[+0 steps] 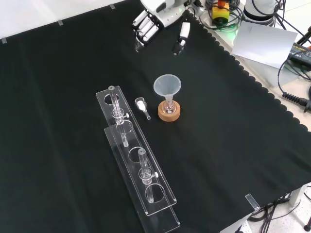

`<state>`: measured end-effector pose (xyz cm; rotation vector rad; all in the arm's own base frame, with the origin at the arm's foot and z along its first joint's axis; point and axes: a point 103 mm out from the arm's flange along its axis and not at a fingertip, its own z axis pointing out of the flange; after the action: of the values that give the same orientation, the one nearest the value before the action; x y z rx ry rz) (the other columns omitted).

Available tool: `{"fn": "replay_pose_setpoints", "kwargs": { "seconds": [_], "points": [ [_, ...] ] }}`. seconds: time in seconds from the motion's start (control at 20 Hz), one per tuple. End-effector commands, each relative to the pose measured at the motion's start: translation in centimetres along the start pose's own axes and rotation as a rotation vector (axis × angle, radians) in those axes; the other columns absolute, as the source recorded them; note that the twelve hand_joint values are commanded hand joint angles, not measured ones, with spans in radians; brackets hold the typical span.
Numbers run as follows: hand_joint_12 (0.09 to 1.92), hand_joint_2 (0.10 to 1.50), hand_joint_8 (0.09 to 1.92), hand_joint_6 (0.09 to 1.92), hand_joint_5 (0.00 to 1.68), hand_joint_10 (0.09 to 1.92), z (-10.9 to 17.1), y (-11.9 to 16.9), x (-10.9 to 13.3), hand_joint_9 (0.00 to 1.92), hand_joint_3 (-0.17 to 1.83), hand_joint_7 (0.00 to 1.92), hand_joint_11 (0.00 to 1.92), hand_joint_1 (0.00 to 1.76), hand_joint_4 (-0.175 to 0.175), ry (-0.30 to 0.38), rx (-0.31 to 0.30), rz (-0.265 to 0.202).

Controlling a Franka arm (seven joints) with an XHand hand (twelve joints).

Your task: Pick up the weighing funnel.

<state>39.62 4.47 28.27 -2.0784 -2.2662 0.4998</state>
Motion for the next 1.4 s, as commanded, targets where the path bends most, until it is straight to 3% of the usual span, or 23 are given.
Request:
{"fn": "replay_pose_setpoints", "kwargs": {
  "seconds": [0.05, 0.7, 1.4],
  "points": [
    [1.39, 0.77, 0.70, 0.09, 0.36, 0.66, 1.0, 0.5, -1.6, 0.47, 0.38, 0.27, 0.22, 0.68, -0.054, 0.059, -0.012, 0.008],
    [1.39, 0.76, 0.71, 0.09, 0.41, 0.66, 4.7, 3.7, -5.9, 0.51, 0.41, 0.33, 0.25, 0.72, -0.058, 0.135, 0.003, 0.028],
    [1.36, 0.73, 0.71, 0.09, 0.49, 0.63, 10.8, 7.2, -5.9, 0.58, 0.47, 0.40, 0.30, 0.78, -0.061, 0.211, 0.012, -0.016]
  ]
}}
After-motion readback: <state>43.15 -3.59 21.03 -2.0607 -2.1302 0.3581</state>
